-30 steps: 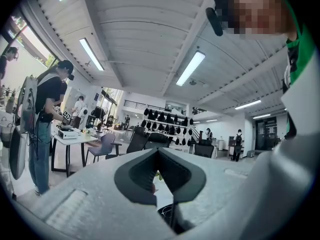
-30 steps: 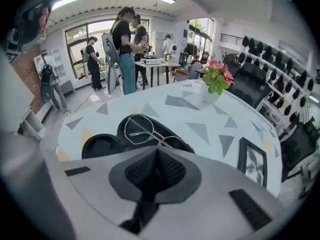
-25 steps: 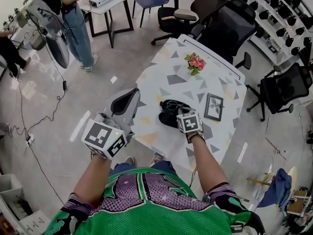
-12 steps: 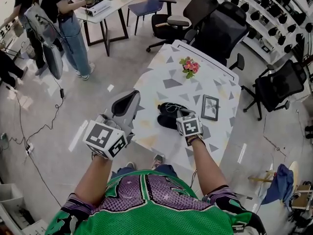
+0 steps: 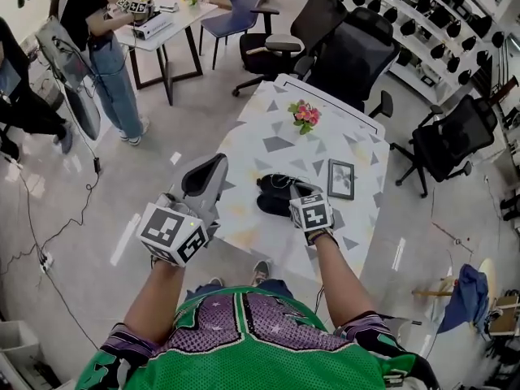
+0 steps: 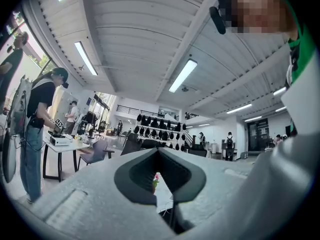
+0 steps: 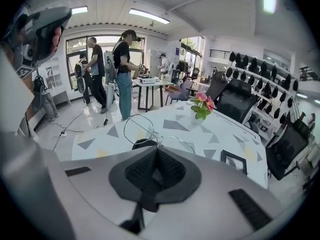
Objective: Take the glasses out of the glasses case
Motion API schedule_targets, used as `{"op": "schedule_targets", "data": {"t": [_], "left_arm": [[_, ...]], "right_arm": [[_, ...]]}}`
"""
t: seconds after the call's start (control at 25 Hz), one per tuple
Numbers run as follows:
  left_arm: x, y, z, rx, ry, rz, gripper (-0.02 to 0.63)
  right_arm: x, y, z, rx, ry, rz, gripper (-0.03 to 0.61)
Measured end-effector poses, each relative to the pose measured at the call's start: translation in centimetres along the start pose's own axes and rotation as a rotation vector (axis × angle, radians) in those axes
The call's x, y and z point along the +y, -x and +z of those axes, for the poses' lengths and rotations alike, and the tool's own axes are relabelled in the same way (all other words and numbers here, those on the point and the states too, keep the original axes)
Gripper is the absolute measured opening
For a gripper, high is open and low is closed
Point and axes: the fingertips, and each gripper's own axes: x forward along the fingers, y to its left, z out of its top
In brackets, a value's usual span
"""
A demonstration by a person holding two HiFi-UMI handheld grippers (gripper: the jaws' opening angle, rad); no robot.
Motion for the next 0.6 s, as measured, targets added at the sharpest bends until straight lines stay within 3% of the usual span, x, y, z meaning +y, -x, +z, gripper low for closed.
{"op": "schedule_targets", "data": {"t": [0.6], "left_arm": [[-0.8, 0.7, 0.9, -0.017, 0.004, -0.051, 0.015]], "right_arm": [[0.0, 4.9, 2.5, -0.127, -0.049, -0.071, 0.003]]}}
